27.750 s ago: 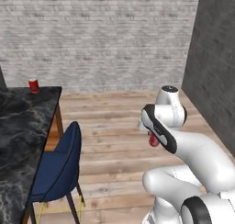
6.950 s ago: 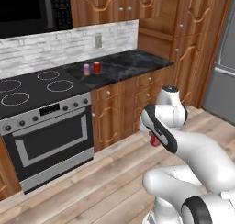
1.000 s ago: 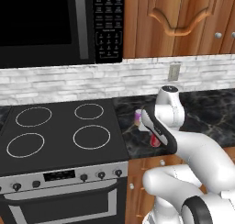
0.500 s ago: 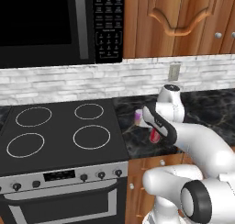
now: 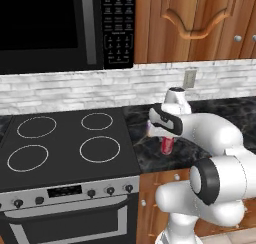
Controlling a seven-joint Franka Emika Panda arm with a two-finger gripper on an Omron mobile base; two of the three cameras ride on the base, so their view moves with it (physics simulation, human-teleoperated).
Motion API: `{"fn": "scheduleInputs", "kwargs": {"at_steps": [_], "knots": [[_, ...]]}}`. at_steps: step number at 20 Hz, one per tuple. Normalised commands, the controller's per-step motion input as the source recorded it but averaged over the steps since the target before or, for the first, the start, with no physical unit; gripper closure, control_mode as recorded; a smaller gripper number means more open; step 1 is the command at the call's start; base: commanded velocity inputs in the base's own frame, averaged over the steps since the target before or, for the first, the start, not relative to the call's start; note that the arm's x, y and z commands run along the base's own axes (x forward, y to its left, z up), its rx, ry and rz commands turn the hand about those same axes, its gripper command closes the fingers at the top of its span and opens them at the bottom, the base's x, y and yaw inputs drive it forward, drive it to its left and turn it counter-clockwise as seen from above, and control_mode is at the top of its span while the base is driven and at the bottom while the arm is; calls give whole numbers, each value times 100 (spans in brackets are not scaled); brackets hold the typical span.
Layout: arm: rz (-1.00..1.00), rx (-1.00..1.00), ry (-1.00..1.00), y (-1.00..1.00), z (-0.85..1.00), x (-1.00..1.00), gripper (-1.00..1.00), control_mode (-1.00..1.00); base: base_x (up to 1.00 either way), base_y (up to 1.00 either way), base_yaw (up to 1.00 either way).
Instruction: Four empty soda cans are scattered around the kitchen. Gather all the cans and cluster them next to the stove for recycling.
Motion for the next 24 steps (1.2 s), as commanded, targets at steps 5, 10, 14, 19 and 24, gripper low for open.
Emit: {"fn": "scheduleInputs", "kwargs": {"at_steps": [5, 10, 14, 19, 24], "knots": [[0, -1, 2, 0, -14, 29, 100, -100, 0, 0, 0], [-1, 0, 0, 3, -19, 21, 100, -100, 0, 0, 0], [-4, 0, -3, 3, -23, 15, 100, -100, 0, 0, 0], [-3, 0, -7, 1, -21, 20, 100, -100, 0, 0, 0], [-7, 0, -10, 7, -18, 17, 100, -100, 0, 0, 0]]}}
